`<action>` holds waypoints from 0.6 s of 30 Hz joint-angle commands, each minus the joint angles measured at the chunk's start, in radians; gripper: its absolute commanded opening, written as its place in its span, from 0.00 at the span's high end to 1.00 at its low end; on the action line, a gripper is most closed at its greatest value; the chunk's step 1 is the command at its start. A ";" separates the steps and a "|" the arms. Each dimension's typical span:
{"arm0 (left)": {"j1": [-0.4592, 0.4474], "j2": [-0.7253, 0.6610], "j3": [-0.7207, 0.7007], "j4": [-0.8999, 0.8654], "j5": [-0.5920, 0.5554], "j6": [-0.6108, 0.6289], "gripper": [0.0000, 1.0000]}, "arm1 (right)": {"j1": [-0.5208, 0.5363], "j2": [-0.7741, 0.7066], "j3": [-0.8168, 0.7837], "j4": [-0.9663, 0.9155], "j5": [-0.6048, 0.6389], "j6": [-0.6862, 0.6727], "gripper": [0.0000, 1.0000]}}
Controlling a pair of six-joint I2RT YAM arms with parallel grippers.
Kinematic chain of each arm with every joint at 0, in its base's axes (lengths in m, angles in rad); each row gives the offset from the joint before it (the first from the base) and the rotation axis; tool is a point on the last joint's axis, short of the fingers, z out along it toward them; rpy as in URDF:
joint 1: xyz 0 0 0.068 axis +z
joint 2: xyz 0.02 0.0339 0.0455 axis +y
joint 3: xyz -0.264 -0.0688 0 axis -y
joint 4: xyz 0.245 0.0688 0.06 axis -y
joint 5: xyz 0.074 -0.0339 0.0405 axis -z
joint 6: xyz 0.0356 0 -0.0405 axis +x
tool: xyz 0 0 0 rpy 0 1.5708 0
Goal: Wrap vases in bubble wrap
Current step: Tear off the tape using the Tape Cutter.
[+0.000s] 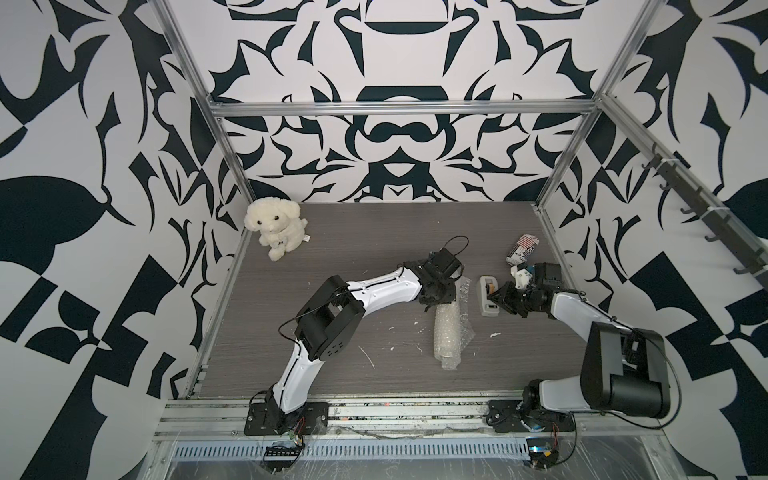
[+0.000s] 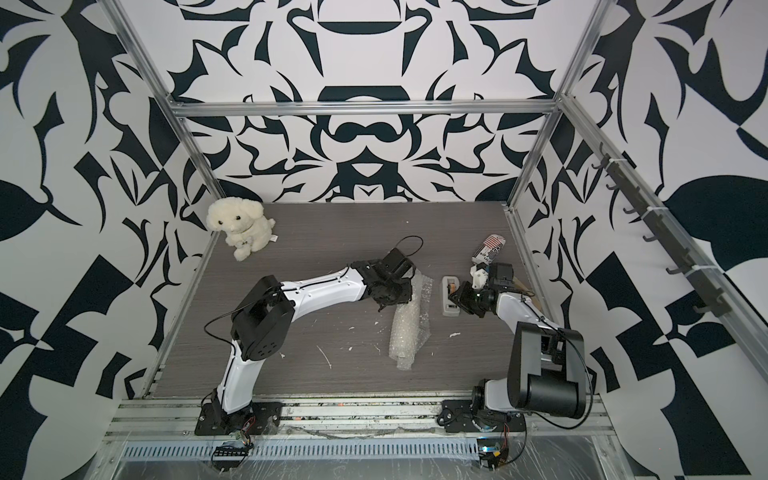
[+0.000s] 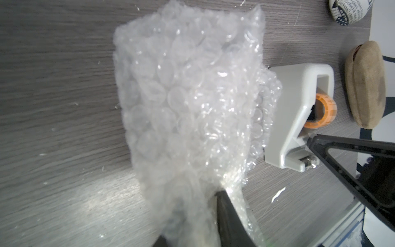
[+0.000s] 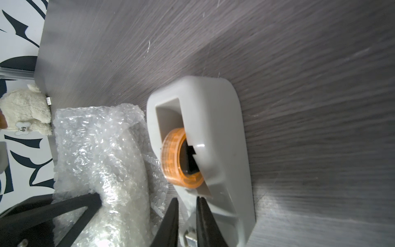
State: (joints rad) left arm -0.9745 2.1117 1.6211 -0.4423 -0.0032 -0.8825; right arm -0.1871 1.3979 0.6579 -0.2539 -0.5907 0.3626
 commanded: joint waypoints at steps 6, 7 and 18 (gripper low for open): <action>0.000 0.080 -0.028 -0.088 -0.001 -0.002 0.77 | 0.004 0.012 0.033 0.004 -0.008 -0.016 0.80; 0.000 0.080 -0.027 -0.088 -0.002 -0.003 0.77 | 0.004 0.014 0.034 0.002 -0.008 -0.016 0.80; 0.000 0.073 -0.035 -0.090 -0.008 -0.006 0.78 | 0.005 0.014 0.034 0.007 -0.024 -0.011 1.00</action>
State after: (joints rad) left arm -0.9741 2.1117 1.6211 -0.4423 -0.0036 -0.8833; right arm -0.1871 1.4216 0.6601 -0.2554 -0.5957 0.3592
